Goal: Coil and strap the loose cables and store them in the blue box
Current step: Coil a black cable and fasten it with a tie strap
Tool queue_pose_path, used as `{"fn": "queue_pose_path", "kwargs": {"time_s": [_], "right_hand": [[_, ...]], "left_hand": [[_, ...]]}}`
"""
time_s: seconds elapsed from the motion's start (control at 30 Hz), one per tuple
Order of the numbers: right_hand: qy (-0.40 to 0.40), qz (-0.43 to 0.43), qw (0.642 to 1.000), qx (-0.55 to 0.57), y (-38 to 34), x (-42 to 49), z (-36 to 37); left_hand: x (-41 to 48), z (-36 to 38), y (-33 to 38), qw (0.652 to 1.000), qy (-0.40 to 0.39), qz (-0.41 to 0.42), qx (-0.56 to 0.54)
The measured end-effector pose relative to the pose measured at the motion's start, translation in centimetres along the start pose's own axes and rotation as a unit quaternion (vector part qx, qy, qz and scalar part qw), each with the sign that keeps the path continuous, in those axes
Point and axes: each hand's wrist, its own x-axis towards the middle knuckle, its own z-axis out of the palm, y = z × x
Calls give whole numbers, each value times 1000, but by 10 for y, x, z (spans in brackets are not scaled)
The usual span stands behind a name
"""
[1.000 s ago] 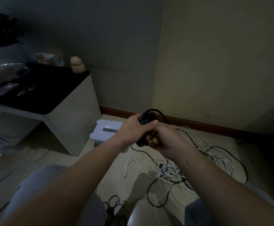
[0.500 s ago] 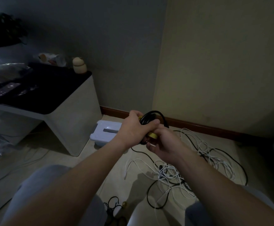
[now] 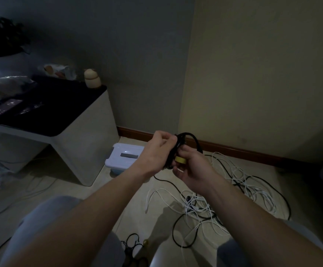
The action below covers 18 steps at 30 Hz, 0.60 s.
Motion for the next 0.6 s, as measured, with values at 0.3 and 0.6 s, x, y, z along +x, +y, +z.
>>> {"fn": "queue_pose_path", "kwargs": {"time_s": [0.3, 0.6], "right_hand": [[2, -10, 1000, -2, 1, 3, 1], [3, -4, 1000, -28, -6, 2, 4]], "left_hand": [[0, -1, -6, 999, 32, 33, -28], [2, -3, -8, 992, 102, 74, 4]]}}
